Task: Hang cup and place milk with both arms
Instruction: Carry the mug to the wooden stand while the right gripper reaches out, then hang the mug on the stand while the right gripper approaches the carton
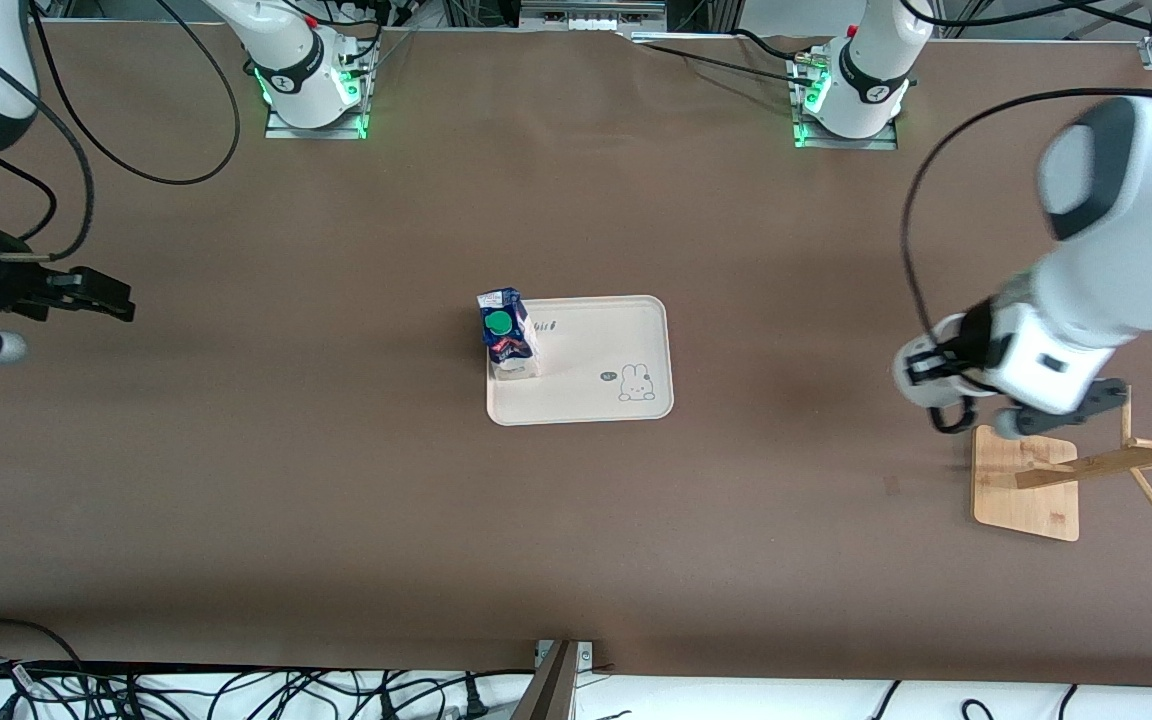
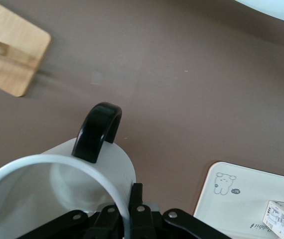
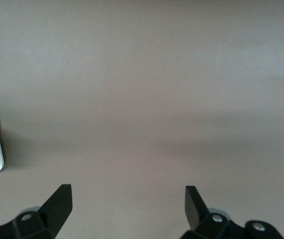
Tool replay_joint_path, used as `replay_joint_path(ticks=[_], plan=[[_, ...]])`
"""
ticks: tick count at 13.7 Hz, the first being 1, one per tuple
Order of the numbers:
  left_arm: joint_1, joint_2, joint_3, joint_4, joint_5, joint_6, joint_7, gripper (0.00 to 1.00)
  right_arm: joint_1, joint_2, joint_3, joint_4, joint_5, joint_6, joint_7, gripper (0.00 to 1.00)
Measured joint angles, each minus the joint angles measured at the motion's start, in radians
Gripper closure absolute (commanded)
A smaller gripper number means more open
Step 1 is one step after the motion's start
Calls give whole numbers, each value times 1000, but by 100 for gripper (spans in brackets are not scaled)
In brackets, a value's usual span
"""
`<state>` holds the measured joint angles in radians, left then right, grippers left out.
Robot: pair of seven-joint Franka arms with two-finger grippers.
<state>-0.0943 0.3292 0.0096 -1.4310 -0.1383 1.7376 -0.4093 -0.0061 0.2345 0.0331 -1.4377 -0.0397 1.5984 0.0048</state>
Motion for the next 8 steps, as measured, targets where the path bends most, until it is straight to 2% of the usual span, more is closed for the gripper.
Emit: replay_joint_path(ticks=[3,8], plan=[[106,0,-1,6,-19,-38,129,100,58,16,2,0,6,0,1,0],[193,2,0,40,-61,-67,162,100,143,62,4,-2,47,0,1,0]])
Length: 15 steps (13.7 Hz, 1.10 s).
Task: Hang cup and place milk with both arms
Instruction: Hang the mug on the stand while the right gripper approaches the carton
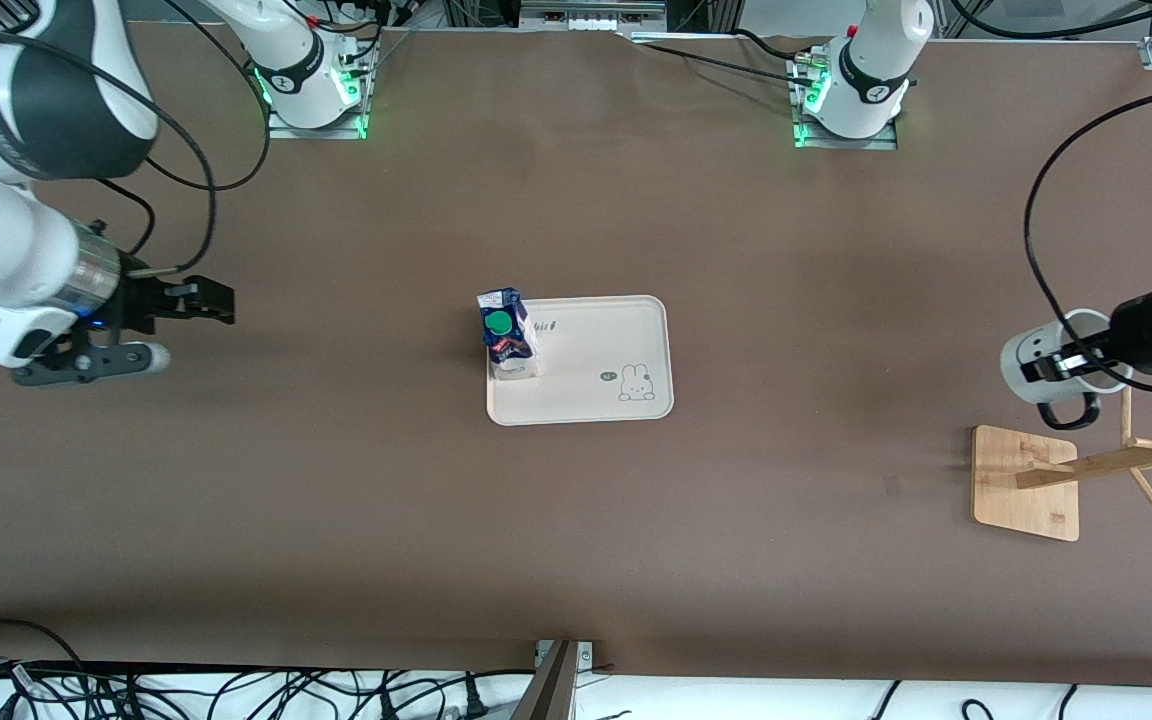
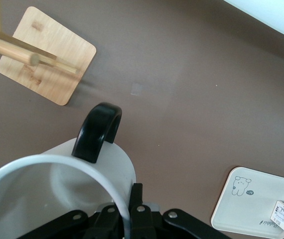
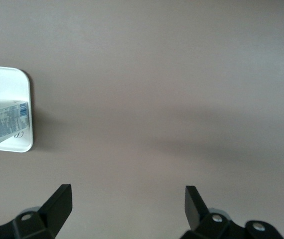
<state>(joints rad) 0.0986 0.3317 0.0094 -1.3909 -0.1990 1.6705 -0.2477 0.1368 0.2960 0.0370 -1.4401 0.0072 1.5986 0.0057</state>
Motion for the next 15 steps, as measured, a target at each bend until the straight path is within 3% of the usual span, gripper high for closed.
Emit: replay_joint_path(ticks=[4,9,15], plan=[[21,16,0,7,-4,0,13,100,76,34,2,0,9,7,1,0],[34,90,-1,111,-6,-2,70,100,139,65,2,0,160,82,32,0],[81,116,-1,127,-10,-8,111,100,181,126,2,0,169,201,182,0]])
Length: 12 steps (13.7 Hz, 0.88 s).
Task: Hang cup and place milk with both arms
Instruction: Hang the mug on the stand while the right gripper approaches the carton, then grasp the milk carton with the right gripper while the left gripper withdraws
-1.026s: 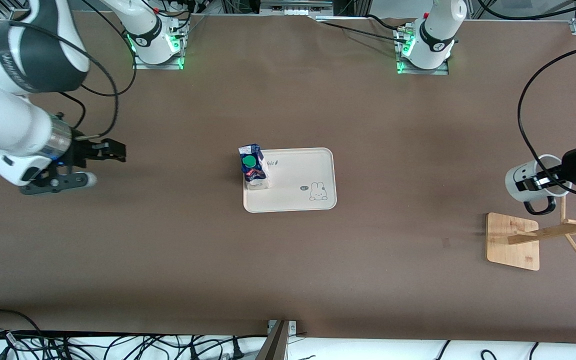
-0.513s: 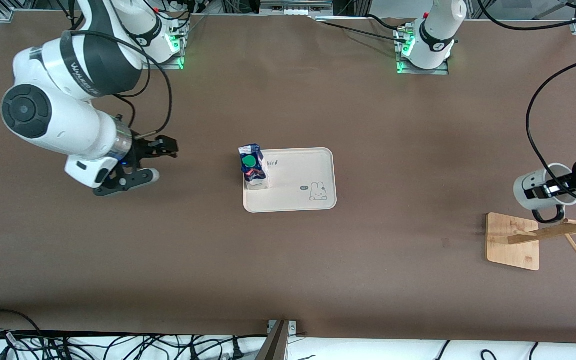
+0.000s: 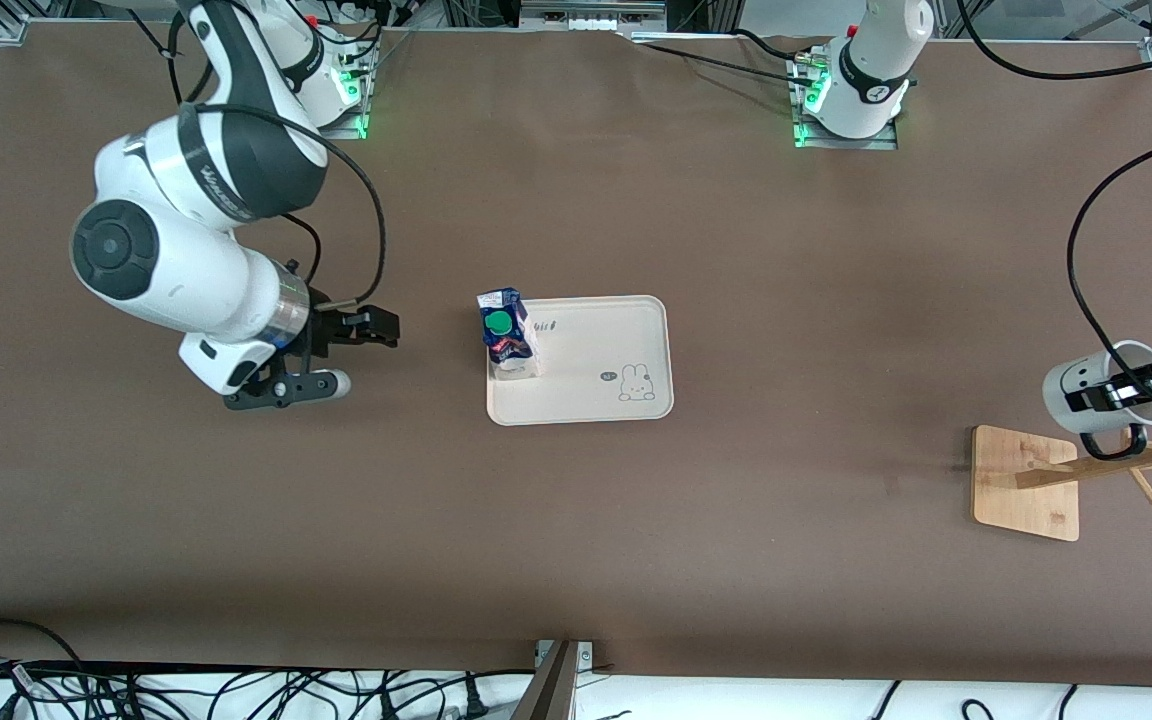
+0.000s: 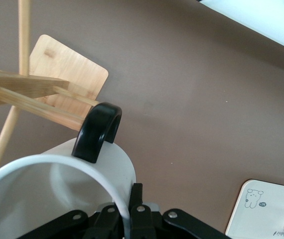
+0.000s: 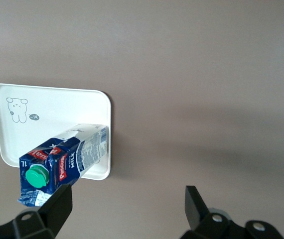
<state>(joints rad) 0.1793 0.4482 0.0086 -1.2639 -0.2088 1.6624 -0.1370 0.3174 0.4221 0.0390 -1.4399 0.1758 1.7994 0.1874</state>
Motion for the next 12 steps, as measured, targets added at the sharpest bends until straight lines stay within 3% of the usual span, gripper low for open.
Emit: replay_joint_path(ticks=[3,5,12], plan=[[50,8,1,0,-37,-3,44,100,75,20,1,0,-1,17,4,0],[58,10,0,0,-40,-12,61,1,132,27,1,0,-10,19,9,0],[23,-12,-53,12,-44,-117,74,0,191,58,0,-1,-14,18,10,0]])
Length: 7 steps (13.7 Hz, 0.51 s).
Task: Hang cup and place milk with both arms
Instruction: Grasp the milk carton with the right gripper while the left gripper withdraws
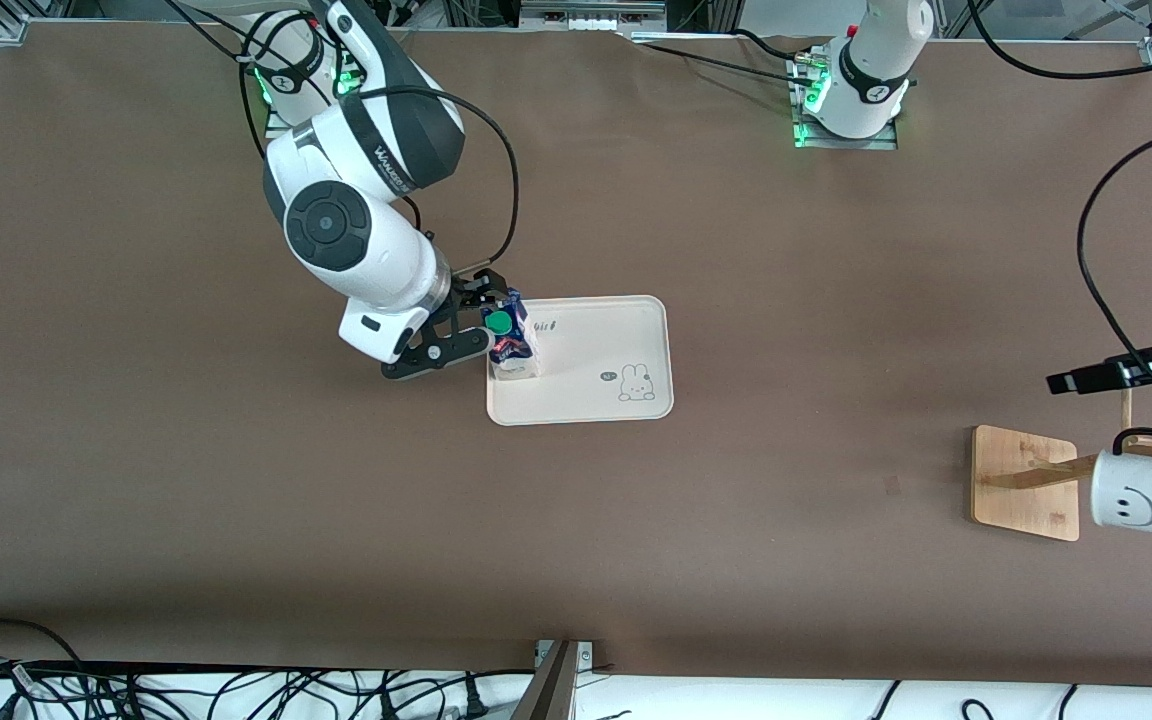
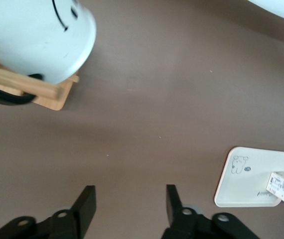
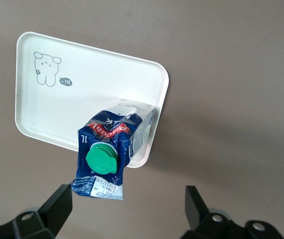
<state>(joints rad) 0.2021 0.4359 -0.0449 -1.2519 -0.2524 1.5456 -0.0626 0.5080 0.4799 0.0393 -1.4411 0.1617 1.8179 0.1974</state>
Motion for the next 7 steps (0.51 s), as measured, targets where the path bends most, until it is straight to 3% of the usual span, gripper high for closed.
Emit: replay_joint_path(ticks=[4,7], plan=[[-153,-52,-7,4,220,-22,-3,0,30,47,0,0,3,15,2,0],[-187,-68,-7,3,256,-30,-3,0,36,50,-1,2,13,21,4,0]])
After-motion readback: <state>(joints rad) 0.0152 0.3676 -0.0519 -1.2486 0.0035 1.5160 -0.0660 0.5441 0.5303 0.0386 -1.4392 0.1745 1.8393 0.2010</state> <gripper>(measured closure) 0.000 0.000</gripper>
